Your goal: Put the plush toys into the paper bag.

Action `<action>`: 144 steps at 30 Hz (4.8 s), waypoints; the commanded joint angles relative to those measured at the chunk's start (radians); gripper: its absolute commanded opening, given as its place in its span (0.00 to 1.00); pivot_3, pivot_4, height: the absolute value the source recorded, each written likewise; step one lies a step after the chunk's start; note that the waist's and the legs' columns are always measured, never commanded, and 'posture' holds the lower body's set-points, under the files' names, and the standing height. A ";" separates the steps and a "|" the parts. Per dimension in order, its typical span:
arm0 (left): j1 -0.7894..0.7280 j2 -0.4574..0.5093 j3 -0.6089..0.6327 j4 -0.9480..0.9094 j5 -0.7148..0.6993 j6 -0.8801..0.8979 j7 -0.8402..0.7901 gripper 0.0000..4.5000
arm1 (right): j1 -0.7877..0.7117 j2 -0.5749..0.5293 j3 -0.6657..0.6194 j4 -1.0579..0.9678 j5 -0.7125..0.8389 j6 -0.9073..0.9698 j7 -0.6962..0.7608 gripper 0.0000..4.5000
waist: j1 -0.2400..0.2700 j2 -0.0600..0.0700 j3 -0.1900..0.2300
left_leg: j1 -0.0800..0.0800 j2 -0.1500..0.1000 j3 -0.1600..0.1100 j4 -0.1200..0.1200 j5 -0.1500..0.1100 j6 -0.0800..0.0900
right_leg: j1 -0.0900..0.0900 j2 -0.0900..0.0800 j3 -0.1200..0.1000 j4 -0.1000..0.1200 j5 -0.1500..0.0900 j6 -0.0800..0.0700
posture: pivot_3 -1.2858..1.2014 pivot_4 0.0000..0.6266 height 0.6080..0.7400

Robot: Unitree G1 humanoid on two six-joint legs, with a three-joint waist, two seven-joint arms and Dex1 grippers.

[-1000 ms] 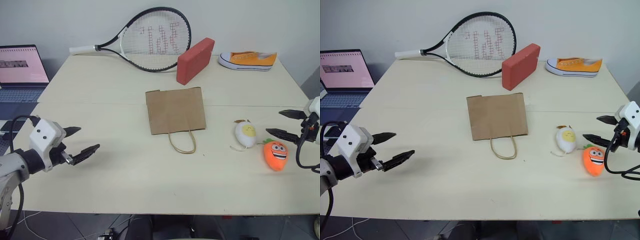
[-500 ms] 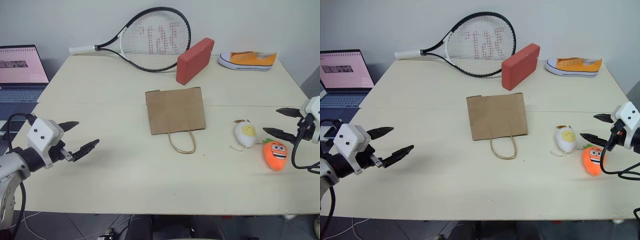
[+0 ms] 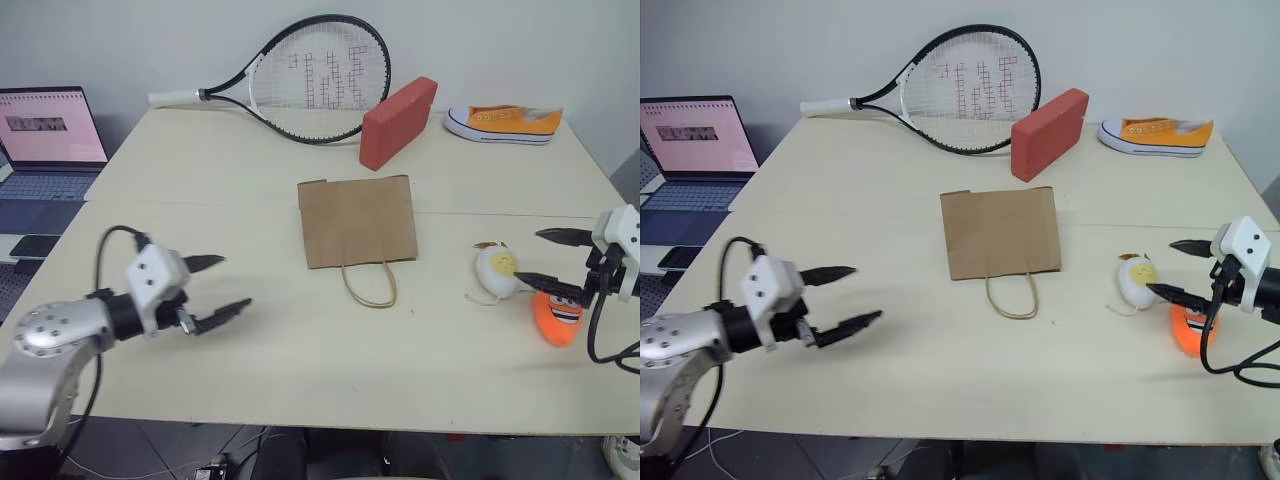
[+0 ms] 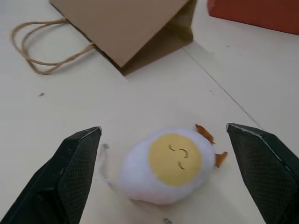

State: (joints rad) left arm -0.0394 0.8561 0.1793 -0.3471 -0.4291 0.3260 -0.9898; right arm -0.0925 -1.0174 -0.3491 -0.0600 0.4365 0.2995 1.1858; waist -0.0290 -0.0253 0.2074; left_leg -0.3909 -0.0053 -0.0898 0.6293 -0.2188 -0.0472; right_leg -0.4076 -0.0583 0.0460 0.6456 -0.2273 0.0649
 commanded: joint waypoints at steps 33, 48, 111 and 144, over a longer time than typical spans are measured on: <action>-0.585 -0.543 -0.523 0.712 0.365 -0.450 -0.076 0.99 | 0.429 0.196 -0.094 -0.723 0.244 0.287 -0.315 1.00 | 0.004 -0.001 -0.001 | -0.003 -0.001 -0.005 0.002 0.000 0.000 | 0.001 0.002 -0.001 -0.002 0.004 0.007 | 0.52 0.24 1.00; -0.590 -0.530 -0.522 0.735 0.420 -0.551 -0.063 0.99 | 0.442 0.203 -0.102 -0.735 0.287 0.287 -0.317 1.00 | 0.006 -0.001 -0.001 | -0.003 -0.001 -0.007 0.003 0.000 0.000 | 0.002 0.003 -0.001 -0.002 0.004 0.007 | 0.52 0.24 1.00; -0.590 -0.572 -0.260 0.273 -0.201 0.369 0.000 0.00 | -0.143 0.861 0.582 -0.012 -0.348 -0.051 -0.865 0.00 | -0.003 0.000 -0.002 | -0.003 0.000 -0.011 0.002 0.000 0.000 | 0.001 0.004 -0.004 0.000 0.004 0.006 | 0.52 0.24 1.00; -1.017 -0.509 -0.180 0.596 0.090 -0.142 0.120 0.00 | -0.125 0.936 0.572 0.013 -0.362 0.178 -0.946 0.00 | -0.004 -0.002 -0.004 | -0.002 0.000 -0.011 0.001 0.000 0.000 | 0.002 0.004 -0.004 0.000 0.004 0.005 | 0.52 0.24 1.00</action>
State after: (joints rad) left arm -1.0172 0.3505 -0.0044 0.2559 -0.3490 0.2254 -0.8815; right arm -0.2357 -0.0793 0.2167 -0.0765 0.0825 0.4445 0.2387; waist -0.0326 -0.0276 0.2034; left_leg -0.3927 -0.0055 -0.1007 0.6301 -0.2184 -0.0474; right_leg -0.4059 -0.0538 0.0422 0.6451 -0.2231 0.0703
